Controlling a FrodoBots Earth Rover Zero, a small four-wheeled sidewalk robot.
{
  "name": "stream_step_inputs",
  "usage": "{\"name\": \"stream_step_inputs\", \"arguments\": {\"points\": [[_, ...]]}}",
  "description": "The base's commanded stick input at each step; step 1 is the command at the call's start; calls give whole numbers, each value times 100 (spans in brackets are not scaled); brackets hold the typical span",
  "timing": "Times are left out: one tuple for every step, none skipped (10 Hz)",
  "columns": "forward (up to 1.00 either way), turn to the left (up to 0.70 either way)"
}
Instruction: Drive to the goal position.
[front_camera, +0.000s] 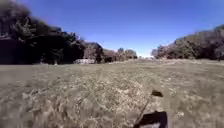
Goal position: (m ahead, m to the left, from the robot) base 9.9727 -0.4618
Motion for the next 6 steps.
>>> {"name": "stream_step_inputs", "arguments": {"points": [[100, 0], [100, 0], [100, 0], [100, 0], [100, 1], [100, 3]]}}
